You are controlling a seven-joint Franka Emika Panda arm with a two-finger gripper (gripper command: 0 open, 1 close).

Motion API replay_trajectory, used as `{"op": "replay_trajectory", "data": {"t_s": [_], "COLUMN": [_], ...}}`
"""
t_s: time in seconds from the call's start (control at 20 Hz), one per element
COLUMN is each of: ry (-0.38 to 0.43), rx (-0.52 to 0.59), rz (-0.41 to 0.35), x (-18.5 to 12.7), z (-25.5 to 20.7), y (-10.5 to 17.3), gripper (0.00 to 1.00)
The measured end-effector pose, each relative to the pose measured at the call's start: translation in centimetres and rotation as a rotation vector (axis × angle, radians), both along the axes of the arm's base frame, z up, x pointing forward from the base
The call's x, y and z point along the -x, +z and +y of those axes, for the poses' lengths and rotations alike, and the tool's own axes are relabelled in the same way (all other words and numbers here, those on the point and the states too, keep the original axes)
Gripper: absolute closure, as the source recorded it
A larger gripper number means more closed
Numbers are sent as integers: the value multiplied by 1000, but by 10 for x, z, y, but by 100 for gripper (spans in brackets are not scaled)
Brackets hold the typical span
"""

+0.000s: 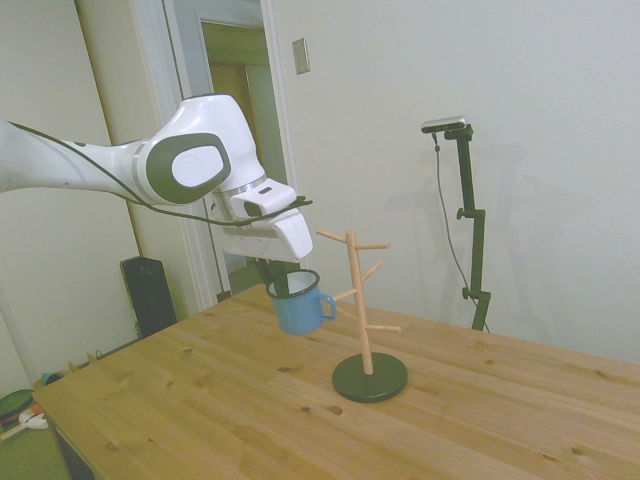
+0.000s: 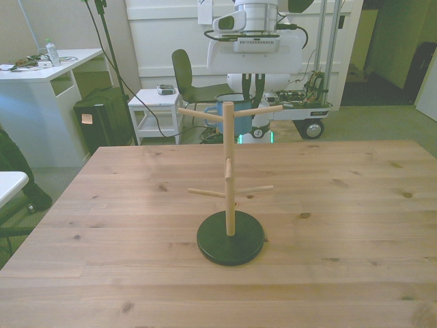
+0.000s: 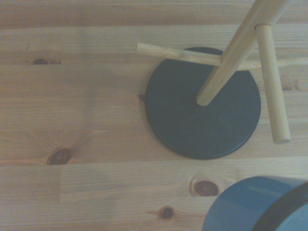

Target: Hang the mug

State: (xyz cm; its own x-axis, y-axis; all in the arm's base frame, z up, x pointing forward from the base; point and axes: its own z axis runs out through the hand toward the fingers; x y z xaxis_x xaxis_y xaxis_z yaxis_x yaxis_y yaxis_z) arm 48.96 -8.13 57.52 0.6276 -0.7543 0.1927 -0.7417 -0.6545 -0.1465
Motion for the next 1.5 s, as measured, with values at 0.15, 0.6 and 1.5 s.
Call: {"op": "replay_trajectory", "data": {"t_s": [0.15,0.6,1.5], "ry": [3,10,39], "rx": [-1,1,6], "rz": [-2,7,21], "x": [-7,-20,-40], "z": [1,4,18], "y": [2,2,-6], "gripper": [100,100,100]}}
